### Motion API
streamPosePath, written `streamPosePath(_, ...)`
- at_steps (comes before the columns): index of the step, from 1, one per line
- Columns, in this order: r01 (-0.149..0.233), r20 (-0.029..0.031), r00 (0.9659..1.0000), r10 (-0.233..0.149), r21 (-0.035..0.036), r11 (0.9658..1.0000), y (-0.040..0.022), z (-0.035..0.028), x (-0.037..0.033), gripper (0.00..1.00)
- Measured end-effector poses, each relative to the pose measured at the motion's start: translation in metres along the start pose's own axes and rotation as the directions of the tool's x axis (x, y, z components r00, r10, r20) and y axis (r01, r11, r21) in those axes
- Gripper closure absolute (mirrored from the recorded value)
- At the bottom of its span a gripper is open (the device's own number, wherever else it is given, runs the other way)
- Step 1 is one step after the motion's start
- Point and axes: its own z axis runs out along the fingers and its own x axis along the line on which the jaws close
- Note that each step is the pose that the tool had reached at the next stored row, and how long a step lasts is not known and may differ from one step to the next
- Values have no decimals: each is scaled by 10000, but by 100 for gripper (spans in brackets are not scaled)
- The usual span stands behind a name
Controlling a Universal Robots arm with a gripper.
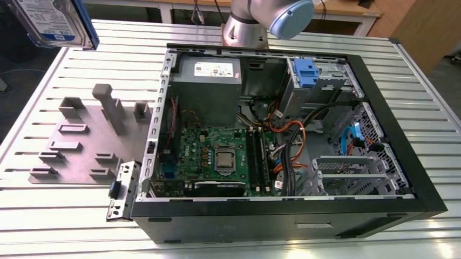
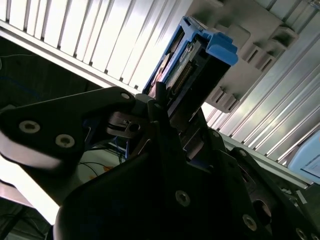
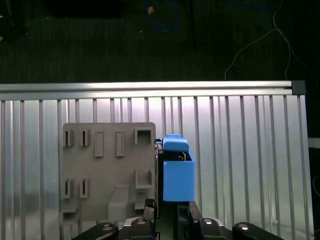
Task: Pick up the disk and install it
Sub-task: 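Pick up the disk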
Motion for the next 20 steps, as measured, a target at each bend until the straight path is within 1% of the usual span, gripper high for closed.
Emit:
streamPosePath(4,-1,0,10000,1,0,10000,-71,-2,-4,65)
streamPosePath(7,-1,0,10000,1,0,10000,-104,-3,-6,65)
streamPosePath(20,-1,0,10000,1,1,10000,-113,-3,-6,65)
